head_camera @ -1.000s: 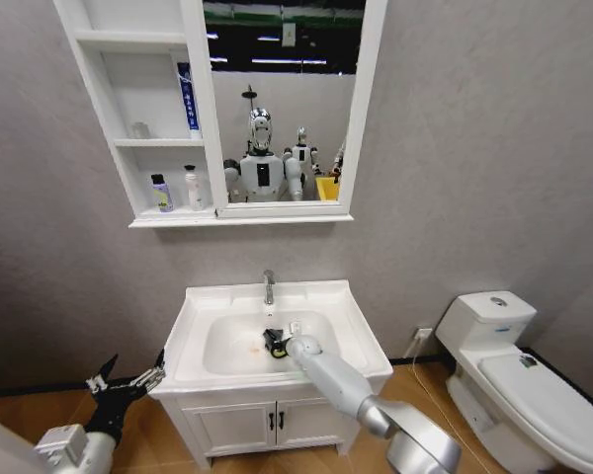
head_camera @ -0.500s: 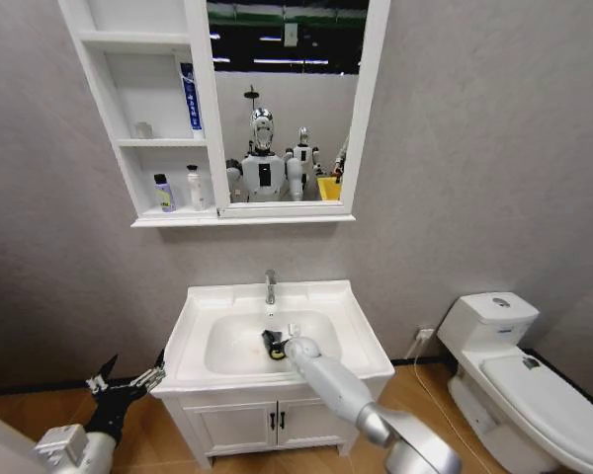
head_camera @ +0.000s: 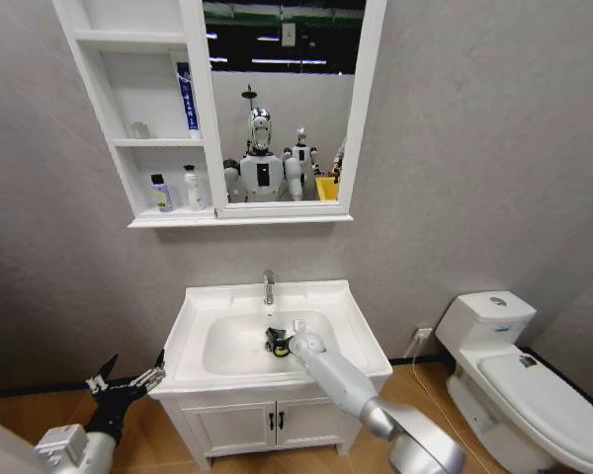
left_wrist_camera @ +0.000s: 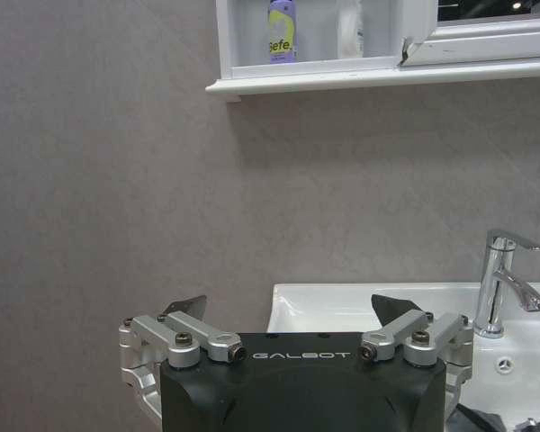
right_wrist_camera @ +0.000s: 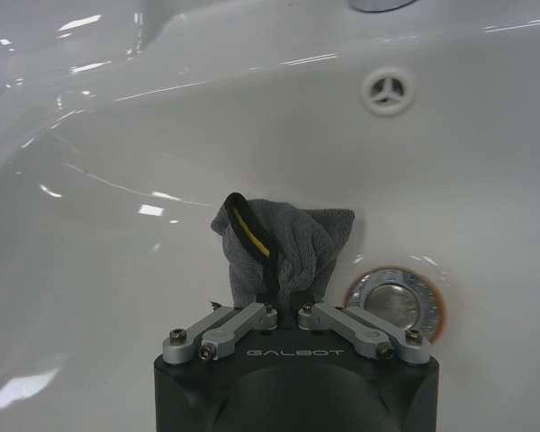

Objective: Move facial cleanser and shampoo from washbasin to cabinet, then wipe washbasin with towel.

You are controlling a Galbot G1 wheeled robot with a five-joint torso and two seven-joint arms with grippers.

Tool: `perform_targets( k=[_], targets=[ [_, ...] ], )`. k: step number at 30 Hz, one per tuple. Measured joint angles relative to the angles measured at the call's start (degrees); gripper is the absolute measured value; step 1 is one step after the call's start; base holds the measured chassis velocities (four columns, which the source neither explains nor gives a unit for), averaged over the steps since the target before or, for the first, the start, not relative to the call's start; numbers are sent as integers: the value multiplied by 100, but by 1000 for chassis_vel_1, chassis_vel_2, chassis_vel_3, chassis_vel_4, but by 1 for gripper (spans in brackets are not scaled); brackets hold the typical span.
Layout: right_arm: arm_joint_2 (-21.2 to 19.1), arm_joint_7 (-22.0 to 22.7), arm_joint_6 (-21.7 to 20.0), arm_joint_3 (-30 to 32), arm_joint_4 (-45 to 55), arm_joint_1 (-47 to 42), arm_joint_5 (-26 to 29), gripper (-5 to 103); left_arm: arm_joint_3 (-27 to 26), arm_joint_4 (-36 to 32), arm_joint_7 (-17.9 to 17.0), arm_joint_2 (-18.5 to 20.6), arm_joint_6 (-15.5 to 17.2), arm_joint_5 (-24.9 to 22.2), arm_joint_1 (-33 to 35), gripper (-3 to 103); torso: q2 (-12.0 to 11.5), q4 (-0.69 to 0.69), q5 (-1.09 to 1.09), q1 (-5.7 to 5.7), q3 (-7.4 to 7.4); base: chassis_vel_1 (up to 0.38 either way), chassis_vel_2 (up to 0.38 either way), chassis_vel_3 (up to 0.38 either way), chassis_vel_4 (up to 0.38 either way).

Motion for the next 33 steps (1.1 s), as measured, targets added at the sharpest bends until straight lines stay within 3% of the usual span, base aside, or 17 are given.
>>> perform_targets(
  k=[6,8,12,16,20,28,33],
  targets=[
    [59,-182,72,-123,177,-8,217,5,0,0,-1,0,0,0,0,100,1,-5,-3,0,-1,0,0,0,0],
    [-582,-115,39,-90,574,-204,481,5,-1,0,-2,0,0,0,0,100,0,-3,0,0,0,0,0,0,0],
    [-1026,-77,-29,-91,792,-285,630,5,0,0,0,0,0,0,-1,100,1,-13,-2,0,0,0,0,0,0],
    [-1230,-31,-94,-50,989,-319,707,5,0,0,-1,0,0,0,0,100,1,-8,-1,0,-1,0,0,0,0],
    [-1022,10,-124,-117,1075,-288,743,5,0,0,0,0,0,0,0,100,0,-4,-1,0,0,0,0,0,0],
    [-29,-204,102,-340,660,-147,716,5,0,0,0,0,0,0,-1,100,0,-1,-1,0,0,0,0,0,0],
    [61,-304,230,-319,359,-195,493,5,0,0,-2,0,0,0,0,100,0,-6,-3,0,0,0,0,0,0]
  ],
)
